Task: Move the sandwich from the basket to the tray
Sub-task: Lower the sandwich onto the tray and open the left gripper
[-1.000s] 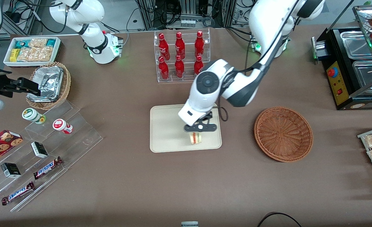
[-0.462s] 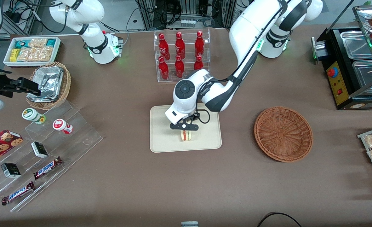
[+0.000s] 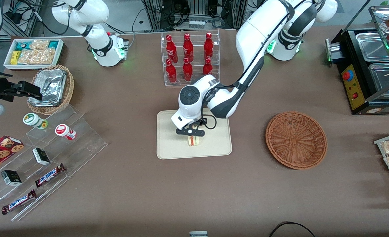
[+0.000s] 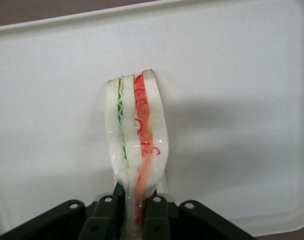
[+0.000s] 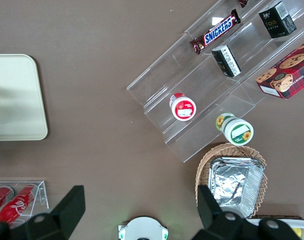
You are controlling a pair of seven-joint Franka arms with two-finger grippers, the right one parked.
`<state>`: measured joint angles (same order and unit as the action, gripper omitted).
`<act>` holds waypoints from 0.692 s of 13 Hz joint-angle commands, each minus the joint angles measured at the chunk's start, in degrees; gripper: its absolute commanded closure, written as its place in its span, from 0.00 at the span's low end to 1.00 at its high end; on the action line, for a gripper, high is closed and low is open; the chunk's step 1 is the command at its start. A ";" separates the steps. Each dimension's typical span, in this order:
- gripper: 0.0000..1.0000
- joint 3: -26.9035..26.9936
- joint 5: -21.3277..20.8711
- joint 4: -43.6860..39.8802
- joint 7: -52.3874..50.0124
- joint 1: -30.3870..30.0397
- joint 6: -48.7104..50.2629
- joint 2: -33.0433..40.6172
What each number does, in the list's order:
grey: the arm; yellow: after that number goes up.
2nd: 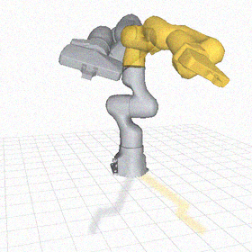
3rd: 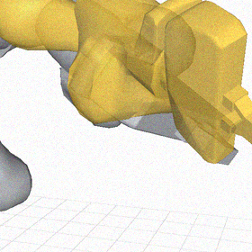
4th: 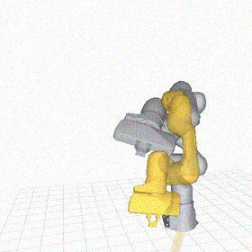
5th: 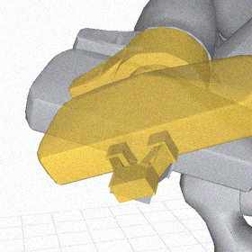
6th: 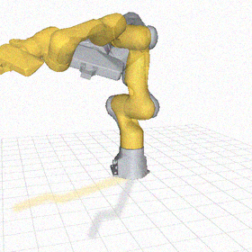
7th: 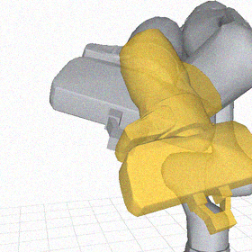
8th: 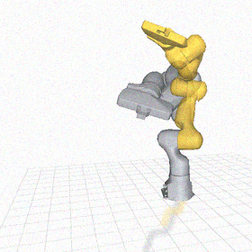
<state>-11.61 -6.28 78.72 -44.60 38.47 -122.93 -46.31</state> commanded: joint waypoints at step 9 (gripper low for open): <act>0.00 6.85 -1.63 -2.35 -6.46 0.12 7.34 10.87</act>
<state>-6.98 -6.93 75.01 -48.89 38.21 -118.42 -39.57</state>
